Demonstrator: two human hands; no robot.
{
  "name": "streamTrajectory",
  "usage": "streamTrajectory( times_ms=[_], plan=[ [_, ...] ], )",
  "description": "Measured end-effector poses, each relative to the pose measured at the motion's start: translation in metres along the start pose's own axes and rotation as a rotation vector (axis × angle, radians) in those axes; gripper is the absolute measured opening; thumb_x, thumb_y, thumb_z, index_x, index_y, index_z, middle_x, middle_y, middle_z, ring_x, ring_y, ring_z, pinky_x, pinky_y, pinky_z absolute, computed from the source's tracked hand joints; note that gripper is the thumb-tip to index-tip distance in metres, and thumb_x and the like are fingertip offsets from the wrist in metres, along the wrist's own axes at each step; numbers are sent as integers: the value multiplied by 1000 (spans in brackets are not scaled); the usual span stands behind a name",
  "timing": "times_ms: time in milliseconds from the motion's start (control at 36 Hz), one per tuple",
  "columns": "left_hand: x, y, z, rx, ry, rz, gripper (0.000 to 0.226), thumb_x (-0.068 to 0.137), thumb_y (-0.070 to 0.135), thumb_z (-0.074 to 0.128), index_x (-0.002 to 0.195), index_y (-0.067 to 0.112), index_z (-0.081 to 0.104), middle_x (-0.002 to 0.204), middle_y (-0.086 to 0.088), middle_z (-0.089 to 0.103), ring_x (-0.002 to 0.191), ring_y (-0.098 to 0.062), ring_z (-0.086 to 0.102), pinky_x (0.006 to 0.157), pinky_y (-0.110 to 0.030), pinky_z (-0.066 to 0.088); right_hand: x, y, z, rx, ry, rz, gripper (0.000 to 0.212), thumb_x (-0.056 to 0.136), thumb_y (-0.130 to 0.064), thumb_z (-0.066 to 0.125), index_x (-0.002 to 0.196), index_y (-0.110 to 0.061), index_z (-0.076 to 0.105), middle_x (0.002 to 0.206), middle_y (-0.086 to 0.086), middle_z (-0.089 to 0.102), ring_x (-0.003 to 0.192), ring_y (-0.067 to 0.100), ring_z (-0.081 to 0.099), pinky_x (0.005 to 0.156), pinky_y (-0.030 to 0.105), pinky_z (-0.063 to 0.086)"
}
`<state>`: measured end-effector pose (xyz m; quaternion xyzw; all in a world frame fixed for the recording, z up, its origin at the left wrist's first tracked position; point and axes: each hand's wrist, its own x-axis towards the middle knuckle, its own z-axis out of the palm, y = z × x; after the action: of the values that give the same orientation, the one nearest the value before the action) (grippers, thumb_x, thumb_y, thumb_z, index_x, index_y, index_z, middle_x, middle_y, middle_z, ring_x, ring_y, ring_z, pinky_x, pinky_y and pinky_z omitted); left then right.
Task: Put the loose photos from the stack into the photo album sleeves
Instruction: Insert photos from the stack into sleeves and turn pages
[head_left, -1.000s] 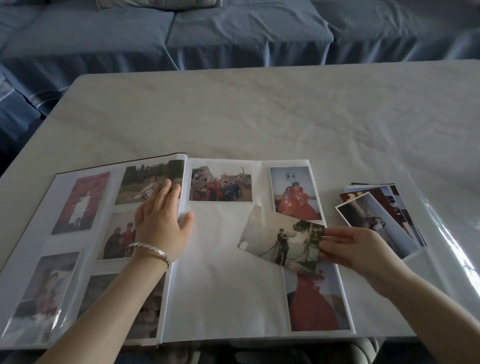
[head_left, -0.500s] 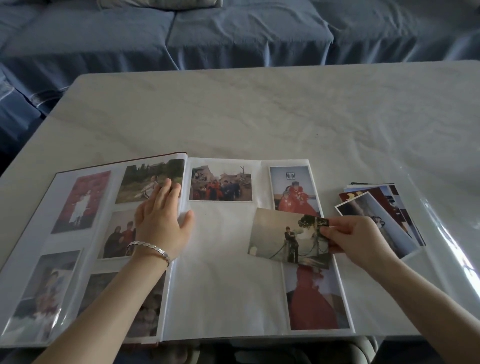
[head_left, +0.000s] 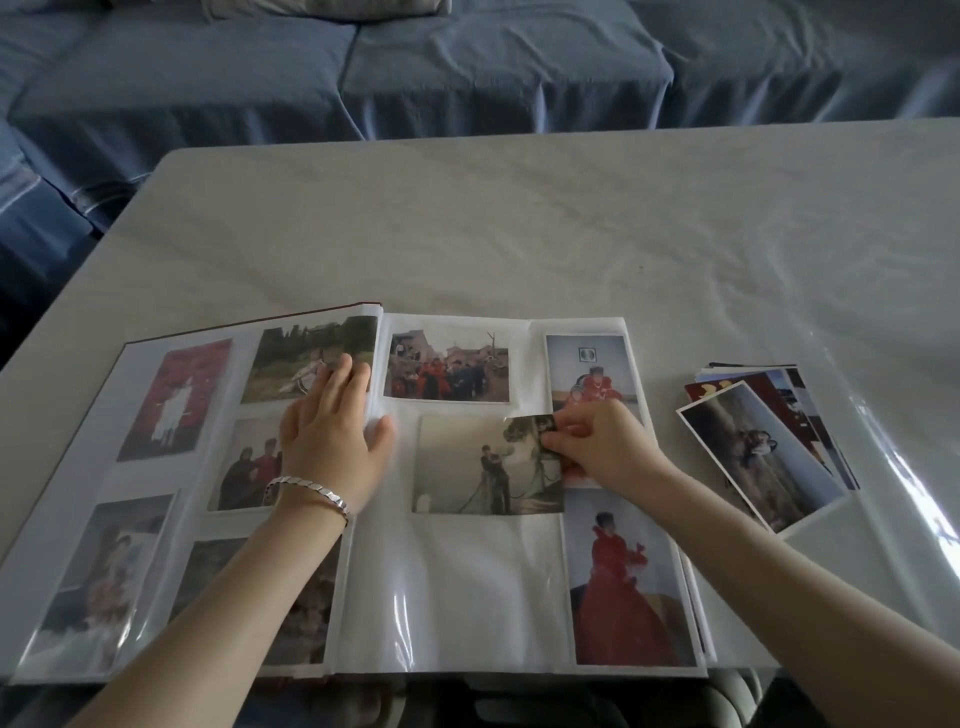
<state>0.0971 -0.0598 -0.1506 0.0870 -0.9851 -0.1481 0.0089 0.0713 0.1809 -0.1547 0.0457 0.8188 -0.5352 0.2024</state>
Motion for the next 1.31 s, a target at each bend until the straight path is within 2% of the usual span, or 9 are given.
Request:
streamTrajectory(
  times_ms=[111,250,389,611,806,917,1028,1167,1306],
  plan=[
    [0,-1,0,-10,-3,5,58,95,30,46,147,17,26,157,0,13,145,-17,8,114,-36,7,-8,4,1,72,83,-11,11,80,-7,71,84,-17,68,63,-11,65,52,2,63,45,13,48],
    [0,-3,2,-52,22,36,38,96,21,44,134,26,50,156,-1,17,144,-19,12,112,-36,9,-17,14,-2,40,139,30,24,82,-4,68,105,-8,66,82,5,69,68,16,68,64,29,58],
    [0,-5,6,-44,41,39,36,97,18,42,130,26,56,156,-2,19,144,-20,13,111,-34,9,-21,17,0,68,147,29,24,82,1,66,106,-3,67,75,-2,67,57,4,64,52,14,51],
    [0,-6,7,-43,26,30,36,98,20,41,130,28,55,157,-1,15,145,-20,10,112,-35,7,-22,12,10,-26,124,-20,28,83,0,66,110,-4,66,73,-4,68,61,5,66,66,19,56],
    [-1,-5,5,-53,34,40,35,98,20,41,130,27,55,156,-2,16,145,-20,10,112,-33,6,-13,0,21,-71,11,19,20,86,-10,64,105,-12,70,74,-11,66,71,4,65,64,11,50],
    [0,-7,7,-52,39,46,35,98,19,42,129,26,56,156,-3,17,144,-21,11,112,-35,7,-14,-3,17,99,-44,128,9,86,-22,65,83,-20,72,69,-6,72,75,17,69,76,28,55],
    [1,-8,8,-49,48,49,35,97,18,43,128,26,57,155,-3,20,144,-22,13,111,-36,8,-17,-2,24,132,83,135,12,75,-27,77,76,-18,68,62,-7,69,55,3,61,52,15,50],
    [0,-7,8,-49,50,47,35,96,18,44,128,26,57,156,-3,20,144,-22,14,112,-36,8,-20,-1,37,35,250,87,15,73,-24,79,71,-21,65,69,-9,65,58,2,58,44,6,39],
    [1,-6,7,-45,48,47,35,97,18,43,129,25,57,156,-3,19,144,-23,13,112,-37,8,-25,1,42,-3,315,27,14,76,-20,76,66,-21,67,62,-11,63,55,-7,57,45,6,40]
  ],
)
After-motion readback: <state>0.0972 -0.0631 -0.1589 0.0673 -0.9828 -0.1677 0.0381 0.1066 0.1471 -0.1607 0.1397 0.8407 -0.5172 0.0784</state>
